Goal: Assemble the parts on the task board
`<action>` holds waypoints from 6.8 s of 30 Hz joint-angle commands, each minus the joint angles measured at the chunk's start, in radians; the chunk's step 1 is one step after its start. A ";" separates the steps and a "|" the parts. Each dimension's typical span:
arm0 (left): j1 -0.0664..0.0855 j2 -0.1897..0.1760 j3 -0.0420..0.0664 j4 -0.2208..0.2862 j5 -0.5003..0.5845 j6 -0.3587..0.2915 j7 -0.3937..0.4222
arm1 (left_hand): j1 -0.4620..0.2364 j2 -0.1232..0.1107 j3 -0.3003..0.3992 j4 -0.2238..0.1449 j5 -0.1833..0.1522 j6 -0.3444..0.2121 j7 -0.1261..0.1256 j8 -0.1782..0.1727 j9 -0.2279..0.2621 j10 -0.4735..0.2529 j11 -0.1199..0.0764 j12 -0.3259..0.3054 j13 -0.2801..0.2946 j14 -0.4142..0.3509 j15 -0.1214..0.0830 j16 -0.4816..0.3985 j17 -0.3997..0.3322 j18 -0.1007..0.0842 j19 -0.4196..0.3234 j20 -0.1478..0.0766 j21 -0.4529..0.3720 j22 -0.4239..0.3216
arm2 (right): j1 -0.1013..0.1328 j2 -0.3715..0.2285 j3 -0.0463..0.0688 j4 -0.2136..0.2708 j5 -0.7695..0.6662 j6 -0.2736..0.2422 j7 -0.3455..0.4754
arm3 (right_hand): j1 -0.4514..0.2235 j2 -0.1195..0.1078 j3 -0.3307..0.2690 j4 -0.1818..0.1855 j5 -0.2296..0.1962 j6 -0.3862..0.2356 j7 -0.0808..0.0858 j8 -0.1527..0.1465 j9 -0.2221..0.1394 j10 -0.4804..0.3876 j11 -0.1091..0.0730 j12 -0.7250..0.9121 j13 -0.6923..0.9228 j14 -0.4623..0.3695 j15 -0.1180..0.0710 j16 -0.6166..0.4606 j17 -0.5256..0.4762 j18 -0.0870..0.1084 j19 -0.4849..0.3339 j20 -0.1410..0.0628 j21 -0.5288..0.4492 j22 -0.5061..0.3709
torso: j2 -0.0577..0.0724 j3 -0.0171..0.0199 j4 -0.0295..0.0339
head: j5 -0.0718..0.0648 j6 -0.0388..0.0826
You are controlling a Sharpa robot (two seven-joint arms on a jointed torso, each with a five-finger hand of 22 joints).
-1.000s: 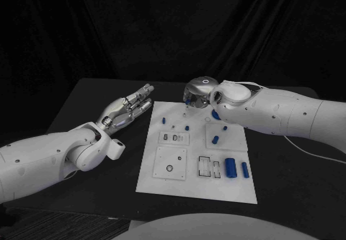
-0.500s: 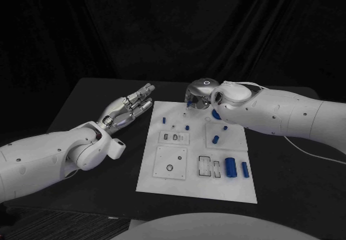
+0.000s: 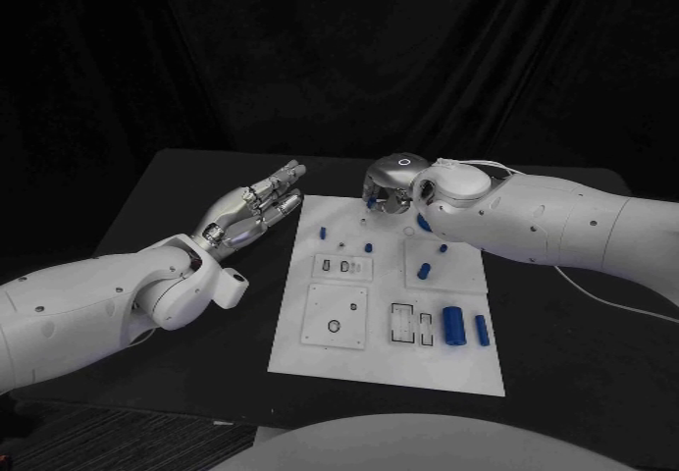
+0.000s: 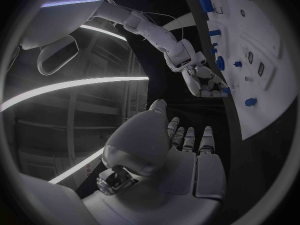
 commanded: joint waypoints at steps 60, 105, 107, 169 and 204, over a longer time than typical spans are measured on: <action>-0.001 -0.009 0.001 -0.008 0.000 0.001 0.073 | 0.014 -0.001 0.025 -0.002 0.005 0.047 0.017 0.012 0.006 0.000 0.023 -0.007 -0.001 0.001 0.018 -0.004 -0.001 0.018 -0.001 0.014 -0.006 -0.001 | 0.036 -0.368 -0.004 0.262 -0.002 0.023 -0.076 | -0.040 -0.006 -0.167 0.015 -0.020 -0.203 -0.040 0.001 -0.023 -0.110 -0.054 0.546 0.442 -0.156 -0.016 -0.178 -0.170 0.045 -0.218 0.014 -0.423 -0.237 | -0.015 -0.0148 -0.0102 | -0.015 0.045; -0.004 -0.004 0.001 -0.017 0.000 0.022 0.053 | 0.012 -0.002 0.040 -0.004 0.005 0.043 0.028 0.011 0.005 0.000 0.035 -0.007 -0.001 0.001 0.038 -0.004 -0.001 0.018 -0.001 0.032 -0.006 -0.001 | -0.035 -0.316 -0.004 0.177 -0.002 0.061 -0.061 | -0.167 0.063 -0.254 0.052 0.078 -0.226 -0.025 0.025 0.047 0.404 -0.054 1.510 1.509 0.147 -0.022 0.673 0.857 -0.082 0.149 -0.013 0.277 0.407 | -0.014 -0.0142 -0.0077 | -0.018 0.023; -0.004 -0.004 0.001 -0.017 0.000 0.023 0.052 | 0.012 -0.002 0.040 -0.004 0.005 0.043 0.028 0.011 0.005 0.000 0.035 -0.007 -0.001 0.001 0.038 -0.004 -0.001 0.018 -0.001 0.032 -0.006 -0.001 | -0.037 -0.313 -0.004 0.174 -0.002 0.064 -0.058 | -0.162 0.064 -0.245 0.045 0.107 -0.194 -0.027 0.035 0.054 0.404 -0.054 1.510 1.509 0.147 -0.021 0.673 0.857 -0.083 0.150 -0.012 0.277 0.409 | -0.014 -0.0142 -0.0075 | -0.018 0.020; -0.007 0.008 0.001 -0.031 0.000 0.049 0.035 | 0.009 -0.003 0.056 -0.008 0.005 0.044 0.040 0.011 0.005 0.000 0.050 -0.007 -0.001 0.001 0.050 -0.004 -0.001 0.018 -0.001 0.045 -0.006 -0.001 | -0.010 -0.118 -0.002 0.169 0.078 0.005 0.024 | -0.176 0.039 -0.149 0.008 0.293 -0.015 -0.038 0.059 0.151 0.404 -0.052 1.510 1.509 0.147 -0.025 0.673 0.857 -0.098 0.195 -0.017 0.329 0.448 | -0.014 -0.0153 -0.0074 | -0.010 0.022; -0.007 0.018 0.001 -0.037 0.000 0.065 0.026 | 0.008 -0.003 0.062 -0.009 0.005 0.052 0.047 0.013 0.006 0.000 0.058 -0.007 -0.001 0.001 0.052 -0.004 -0.001 0.019 -0.001 0.048 -0.006 -0.001 | -0.017 -0.050 -0.001 0.104 0.078 0.068 -0.047 | -0.174 0.027 -0.109 -0.007 0.289 -0.161 -0.012 -0.007 0.125 0.404 -0.046 1.510 1.509 0.147 -0.008 0.673 0.857 -0.092 0.178 0.000 0.302 0.443 | -0.015 -0.0144 -0.0095 | -0.011 0.013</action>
